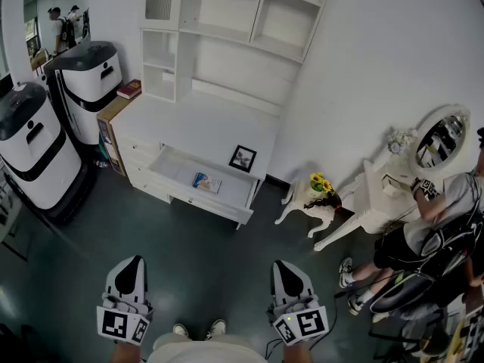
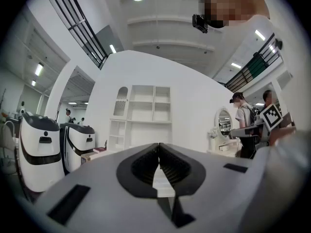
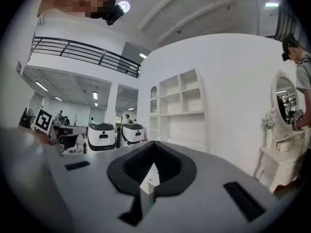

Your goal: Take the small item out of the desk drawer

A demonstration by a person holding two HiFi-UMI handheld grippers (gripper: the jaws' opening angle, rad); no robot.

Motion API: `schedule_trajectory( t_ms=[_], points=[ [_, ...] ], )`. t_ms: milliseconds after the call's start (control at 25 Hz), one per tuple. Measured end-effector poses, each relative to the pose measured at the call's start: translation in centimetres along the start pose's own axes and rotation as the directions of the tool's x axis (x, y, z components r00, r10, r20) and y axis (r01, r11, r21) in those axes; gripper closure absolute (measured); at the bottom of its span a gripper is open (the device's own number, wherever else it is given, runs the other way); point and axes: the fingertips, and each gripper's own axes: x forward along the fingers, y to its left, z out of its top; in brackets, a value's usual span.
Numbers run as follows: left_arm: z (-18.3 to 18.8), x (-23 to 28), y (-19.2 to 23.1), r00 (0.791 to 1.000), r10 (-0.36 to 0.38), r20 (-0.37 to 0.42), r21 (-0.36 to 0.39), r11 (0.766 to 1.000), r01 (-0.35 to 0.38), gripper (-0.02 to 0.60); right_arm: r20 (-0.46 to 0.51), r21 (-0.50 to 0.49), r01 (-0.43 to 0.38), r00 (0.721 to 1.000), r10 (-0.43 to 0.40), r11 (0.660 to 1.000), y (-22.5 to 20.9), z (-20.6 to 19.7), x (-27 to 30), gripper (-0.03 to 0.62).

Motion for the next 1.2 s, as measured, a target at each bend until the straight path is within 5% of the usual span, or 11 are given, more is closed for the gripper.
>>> schedule_trajectory(
  t_ms=[440,640,840,1200],
  points=[
    [-0.6,-0.4,-0.8,0.999,0.051,-0.02,-0.009,0.999,-0.051,0.565,-0.006,-0.003,-0.048,0.999,0.048,0.999,-1.1,-0.1,-0.5,0.586],
    [-0.8,-0.3,-1.0,0.997,0.068,-0.03,-0.007,0.998,-0.068,0.565,-0.006,0.048,-0.191,0.982,0.191,0.98,-0.2,-0.3,0.0,0.577],
    [-1.0,0.2,-1.9,0.997,0.068,-0.028,-0.004,0.998,-0.068,0.565,-0.017,0.063,-0.252,0.967,0.253,0.966,-0.8,-0.7,0.2,0.363],
    [-1.1,1.9,-3.3,0.996,0.081,-0.031,0.016,0.997,-0.08,0.565,-0.023,0.019,-0.24,0.97,0.241,0.97,-4.4,-1.3,0.5,0.179]
  ],
)
